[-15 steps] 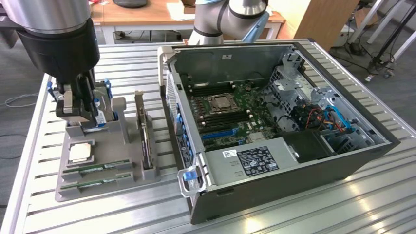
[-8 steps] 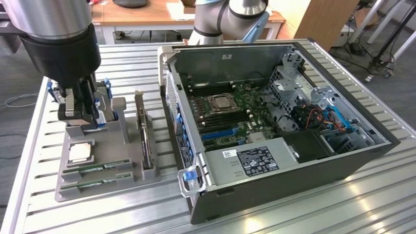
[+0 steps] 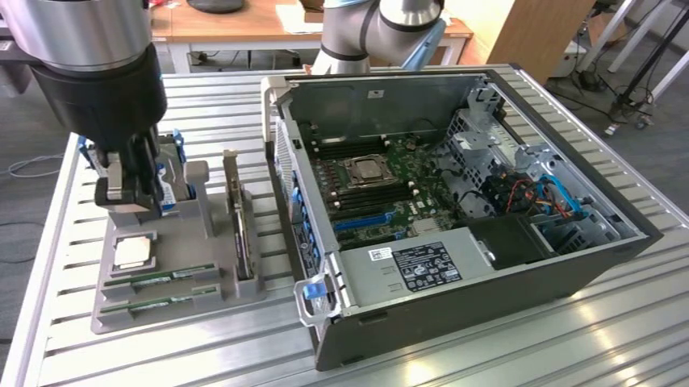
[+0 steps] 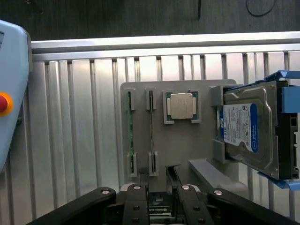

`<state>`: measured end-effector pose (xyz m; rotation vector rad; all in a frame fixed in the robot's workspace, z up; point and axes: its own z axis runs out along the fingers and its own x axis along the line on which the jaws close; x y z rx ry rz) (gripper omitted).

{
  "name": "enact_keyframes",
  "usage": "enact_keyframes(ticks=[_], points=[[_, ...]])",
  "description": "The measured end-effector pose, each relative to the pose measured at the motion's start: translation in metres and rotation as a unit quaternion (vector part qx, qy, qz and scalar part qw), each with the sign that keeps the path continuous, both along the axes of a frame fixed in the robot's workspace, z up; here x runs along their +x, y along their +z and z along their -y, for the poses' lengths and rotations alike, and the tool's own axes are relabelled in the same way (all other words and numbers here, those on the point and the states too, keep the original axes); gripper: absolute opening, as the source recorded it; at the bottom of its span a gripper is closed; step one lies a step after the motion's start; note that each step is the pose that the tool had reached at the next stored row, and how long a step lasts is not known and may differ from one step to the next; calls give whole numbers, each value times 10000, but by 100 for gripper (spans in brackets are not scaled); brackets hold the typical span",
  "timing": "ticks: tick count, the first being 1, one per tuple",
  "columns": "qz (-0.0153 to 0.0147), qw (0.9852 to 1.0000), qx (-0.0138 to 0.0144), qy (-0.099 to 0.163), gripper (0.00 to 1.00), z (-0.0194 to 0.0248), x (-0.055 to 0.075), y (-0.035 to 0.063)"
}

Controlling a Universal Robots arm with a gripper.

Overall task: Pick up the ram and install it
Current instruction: 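Pick up the ram and move it above insertion slot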

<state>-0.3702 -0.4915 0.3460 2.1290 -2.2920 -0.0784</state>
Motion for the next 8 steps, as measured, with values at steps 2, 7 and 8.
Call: enact_keyframes(ticks=[2,7,8], points=[[0,10000,0,0,30,23,0,0],[0,10000,0,0,30,77,0,0],[0,10000,0,0,30,83,0,0]])
